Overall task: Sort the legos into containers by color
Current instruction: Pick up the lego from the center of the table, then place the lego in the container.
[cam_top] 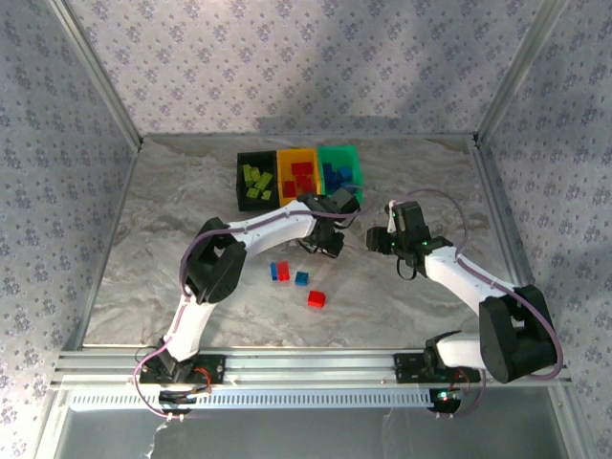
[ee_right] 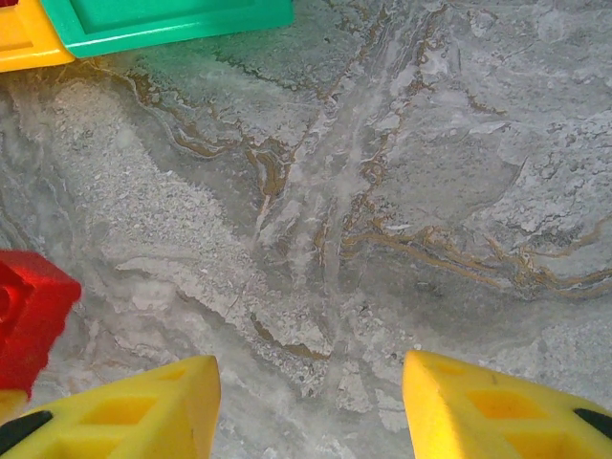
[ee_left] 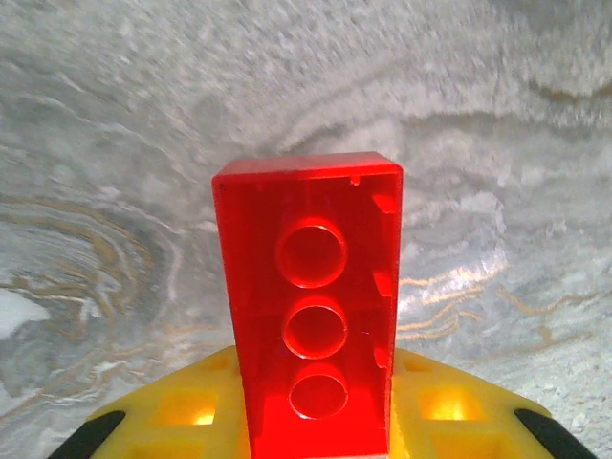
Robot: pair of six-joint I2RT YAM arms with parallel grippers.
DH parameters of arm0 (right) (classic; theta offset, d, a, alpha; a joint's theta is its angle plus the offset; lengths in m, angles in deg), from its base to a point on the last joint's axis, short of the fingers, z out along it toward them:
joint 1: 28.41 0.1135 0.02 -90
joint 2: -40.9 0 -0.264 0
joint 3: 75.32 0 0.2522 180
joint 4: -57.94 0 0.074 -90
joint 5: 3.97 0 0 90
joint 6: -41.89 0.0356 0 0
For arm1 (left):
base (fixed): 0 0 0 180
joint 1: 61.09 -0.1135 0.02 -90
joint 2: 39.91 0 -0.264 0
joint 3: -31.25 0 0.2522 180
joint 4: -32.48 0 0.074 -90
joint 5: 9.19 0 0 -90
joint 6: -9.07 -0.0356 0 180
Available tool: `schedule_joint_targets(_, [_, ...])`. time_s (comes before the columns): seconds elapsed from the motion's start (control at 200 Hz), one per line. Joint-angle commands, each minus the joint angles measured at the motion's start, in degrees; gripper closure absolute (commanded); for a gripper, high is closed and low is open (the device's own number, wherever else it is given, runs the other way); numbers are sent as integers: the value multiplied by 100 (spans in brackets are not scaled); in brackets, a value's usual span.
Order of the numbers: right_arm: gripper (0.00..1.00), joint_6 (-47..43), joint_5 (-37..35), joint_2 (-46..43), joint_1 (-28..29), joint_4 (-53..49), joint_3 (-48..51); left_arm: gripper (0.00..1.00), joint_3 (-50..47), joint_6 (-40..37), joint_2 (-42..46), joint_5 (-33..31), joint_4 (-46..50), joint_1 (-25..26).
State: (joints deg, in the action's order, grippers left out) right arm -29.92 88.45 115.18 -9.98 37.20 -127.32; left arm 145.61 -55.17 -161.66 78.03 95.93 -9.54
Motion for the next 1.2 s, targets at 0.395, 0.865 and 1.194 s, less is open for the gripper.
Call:
schedule_joint_targets(0.395, [45, 9, -105, 124, -16, 148, 126, 75, 2393, -500, -443, 38, 837, -1274])
schedule_joint_targets(0.865, [45, 13, -74, 228, -15, 195, 99, 68, 5005, -414, -2230, -368, 1157, -1910])
schedule_joint_targets(1.194, [45, 35, -35, 286, 42, 232, 76, 36, 3752, -667, -1209, -829, 849, -1491])
